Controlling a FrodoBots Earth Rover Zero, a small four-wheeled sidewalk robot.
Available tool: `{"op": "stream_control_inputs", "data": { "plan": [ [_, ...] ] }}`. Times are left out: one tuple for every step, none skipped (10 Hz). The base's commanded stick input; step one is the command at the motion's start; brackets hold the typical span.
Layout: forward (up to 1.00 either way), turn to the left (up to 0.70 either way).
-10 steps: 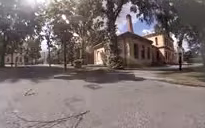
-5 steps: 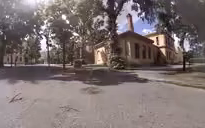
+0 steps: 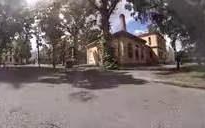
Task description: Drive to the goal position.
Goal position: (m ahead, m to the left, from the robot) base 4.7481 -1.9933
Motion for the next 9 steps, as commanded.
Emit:
{"op": "stream_control_inputs", "data": {
  "plan": [
    [0.85, 0.01],
    [0.85, 0.01],
    [0.85, 0.01],
    [0.85, 0.01],
    [0.85, 0.01],
    [0.85, 0.01],
    [0.85, 0.01],
    [0.85, 0.01],
    [0.85, 0.01]
  ]
}}
